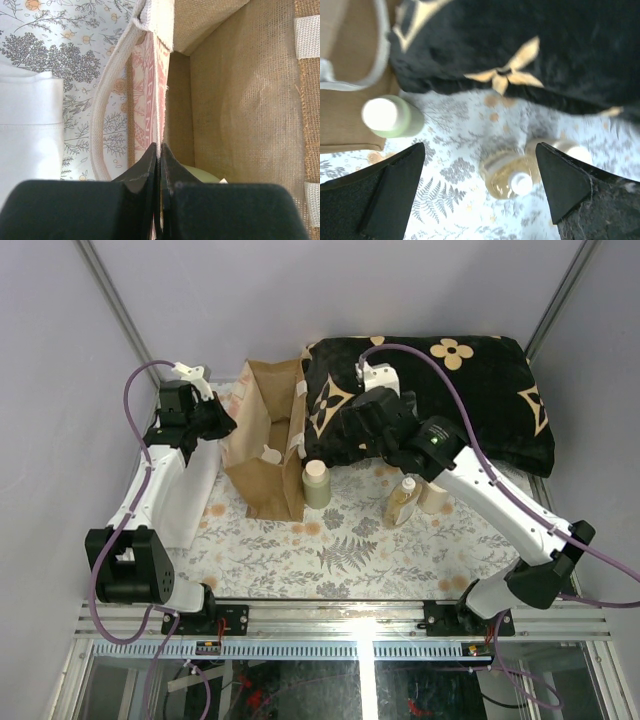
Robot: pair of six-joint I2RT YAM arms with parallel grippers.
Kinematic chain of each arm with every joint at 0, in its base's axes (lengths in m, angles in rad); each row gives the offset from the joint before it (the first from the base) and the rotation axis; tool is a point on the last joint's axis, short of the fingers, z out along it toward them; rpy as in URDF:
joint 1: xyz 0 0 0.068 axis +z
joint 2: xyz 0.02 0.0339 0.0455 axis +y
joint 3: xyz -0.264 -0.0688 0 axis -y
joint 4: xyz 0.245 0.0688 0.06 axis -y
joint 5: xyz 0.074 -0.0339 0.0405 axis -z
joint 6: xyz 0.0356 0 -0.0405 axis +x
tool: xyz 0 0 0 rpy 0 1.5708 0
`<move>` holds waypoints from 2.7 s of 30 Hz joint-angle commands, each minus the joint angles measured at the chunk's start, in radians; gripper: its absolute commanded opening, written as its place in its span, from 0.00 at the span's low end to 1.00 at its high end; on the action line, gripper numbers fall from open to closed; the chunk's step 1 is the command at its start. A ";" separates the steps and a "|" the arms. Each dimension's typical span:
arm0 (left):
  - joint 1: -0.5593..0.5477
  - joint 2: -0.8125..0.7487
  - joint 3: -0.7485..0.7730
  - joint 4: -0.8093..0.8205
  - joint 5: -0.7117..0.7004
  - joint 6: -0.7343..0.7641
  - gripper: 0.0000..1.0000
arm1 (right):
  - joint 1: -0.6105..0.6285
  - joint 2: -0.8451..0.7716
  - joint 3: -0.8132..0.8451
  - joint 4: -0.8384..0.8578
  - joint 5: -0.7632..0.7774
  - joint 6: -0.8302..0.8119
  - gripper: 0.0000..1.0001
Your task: Place the personal care products into the canvas bag
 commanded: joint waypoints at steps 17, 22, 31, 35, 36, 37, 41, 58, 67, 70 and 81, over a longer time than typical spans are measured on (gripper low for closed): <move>-0.040 0.077 0.035 0.086 -0.003 0.025 0.00 | -0.173 -0.077 -0.296 -0.271 -0.053 0.727 0.99; -0.048 0.090 0.030 0.092 0.003 0.024 0.00 | -0.175 -0.080 -0.357 -0.225 -0.065 0.749 0.99; -0.052 0.080 0.012 0.109 0.003 0.021 0.00 | -0.185 -0.029 -0.425 -0.137 -0.098 0.706 0.99; -0.052 0.074 -0.002 0.109 0.004 0.027 0.00 | -0.200 0.003 -0.452 -0.093 -0.078 0.680 1.00; -0.051 0.074 -0.002 0.109 0.004 0.027 0.00 | -0.205 0.010 -0.464 -0.074 -0.085 0.673 1.00; -0.051 0.077 -0.001 0.107 0.002 0.029 0.00 | -0.211 0.017 -0.472 -0.060 -0.093 0.667 0.98; -0.054 0.084 0.010 0.097 0.000 0.035 0.00 | -0.216 0.047 -0.469 -0.041 -0.075 0.642 0.86; -0.056 0.098 0.011 0.099 -0.002 0.035 0.00 | -0.216 0.082 -0.427 0.044 0.044 0.410 0.62; -0.059 0.110 0.016 0.099 -0.002 0.032 0.00 | -0.216 0.093 -0.470 0.095 0.070 0.379 0.78; -0.060 0.113 0.020 0.099 -0.002 0.032 0.00 | -0.216 0.097 -0.478 0.109 0.063 0.372 0.72; -0.062 0.107 0.025 0.086 -0.015 0.037 0.00 | -0.216 0.096 -0.441 0.112 0.010 0.309 0.15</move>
